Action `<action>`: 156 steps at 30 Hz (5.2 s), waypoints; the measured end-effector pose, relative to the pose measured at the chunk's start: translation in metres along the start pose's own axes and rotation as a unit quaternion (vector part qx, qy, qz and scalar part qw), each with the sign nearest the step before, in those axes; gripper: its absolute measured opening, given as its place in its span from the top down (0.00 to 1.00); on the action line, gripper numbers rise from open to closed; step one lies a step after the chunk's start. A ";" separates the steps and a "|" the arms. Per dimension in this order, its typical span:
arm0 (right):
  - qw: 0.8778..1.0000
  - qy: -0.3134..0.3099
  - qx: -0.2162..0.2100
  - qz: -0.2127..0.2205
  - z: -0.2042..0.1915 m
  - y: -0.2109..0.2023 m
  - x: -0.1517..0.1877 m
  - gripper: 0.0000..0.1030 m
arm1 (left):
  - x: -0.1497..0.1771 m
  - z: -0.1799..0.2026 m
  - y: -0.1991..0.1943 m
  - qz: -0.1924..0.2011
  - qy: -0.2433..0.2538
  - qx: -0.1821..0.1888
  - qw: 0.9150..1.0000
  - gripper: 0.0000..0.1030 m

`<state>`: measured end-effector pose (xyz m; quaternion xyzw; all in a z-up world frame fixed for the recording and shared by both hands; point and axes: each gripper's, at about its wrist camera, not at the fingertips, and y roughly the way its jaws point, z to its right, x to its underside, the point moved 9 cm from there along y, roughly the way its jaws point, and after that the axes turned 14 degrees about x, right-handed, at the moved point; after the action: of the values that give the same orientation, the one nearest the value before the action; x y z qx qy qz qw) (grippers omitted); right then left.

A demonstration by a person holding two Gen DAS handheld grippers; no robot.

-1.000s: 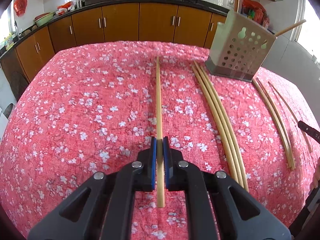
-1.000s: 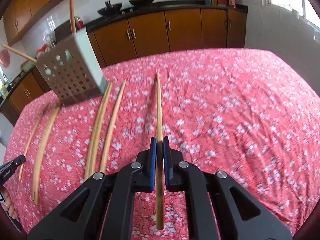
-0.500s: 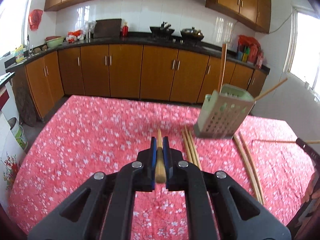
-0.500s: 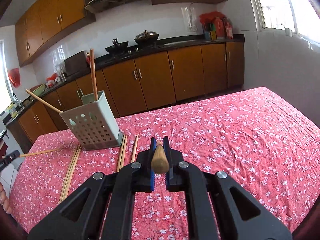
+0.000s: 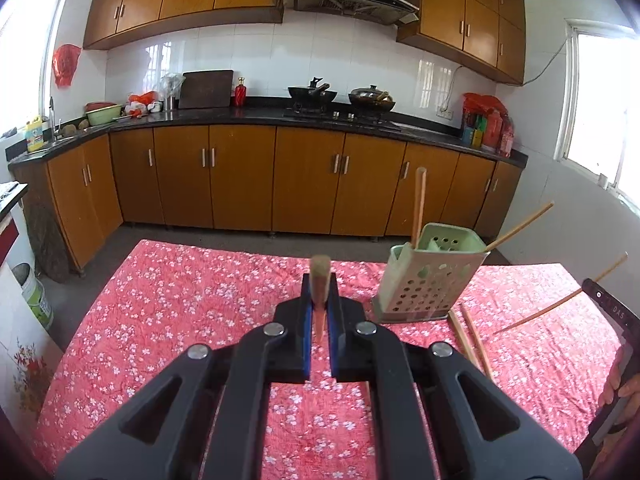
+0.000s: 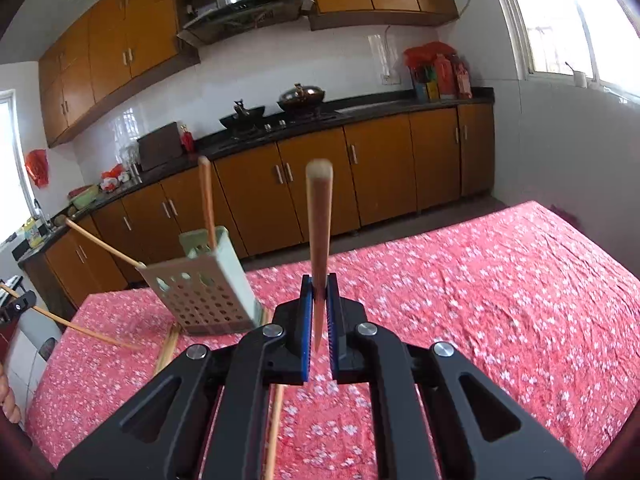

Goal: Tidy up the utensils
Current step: 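Lift both held chopsticks upright with both grippers over the holder, then lower the chopsticks into the perforated holder and open both grippers, then grasp a chopstick with the right gripper while the left gripper grasps another, then lift both held chopsticks upright with both grippers toward the holder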

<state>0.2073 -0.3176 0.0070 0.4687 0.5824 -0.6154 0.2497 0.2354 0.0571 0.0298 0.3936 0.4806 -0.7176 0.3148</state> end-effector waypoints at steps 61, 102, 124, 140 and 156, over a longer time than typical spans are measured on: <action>0.983 -0.040 -0.039 -0.174 -0.041 0.058 0.121 0.80 | 0.106 -0.015 0.054 -0.100 -0.046 -0.001 0.994 0.76; 0.975 -0.098 0.015 -0.201 -0.026 0.083 0.156 0.93 | 0.169 -0.006 0.103 -0.197 -0.021 -0.029 0.980 0.92; 0.978 -0.074 0.047 -0.188 -0.004 0.105 0.146 0.92 | 0.160 -0.049 0.096 -0.173 -0.075 -0.021 0.982 0.91; 0.979 -0.066 0.041 -0.188 -0.003 0.101 0.148 0.92 | 0.159 -0.046 0.103 -0.174 -0.073 -0.023 0.982 0.91; 0.979 -0.068 0.043 -0.190 -0.001 0.082 0.156 0.92 | 0.168 -0.036 0.087 -0.187 -0.038 -0.035 0.981 0.91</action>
<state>0.2100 -0.2956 -0.1676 0.3170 0.6149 -0.7069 0.1471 0.2346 0.0488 -0.1627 0.2578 0.5581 -0.7611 0.2069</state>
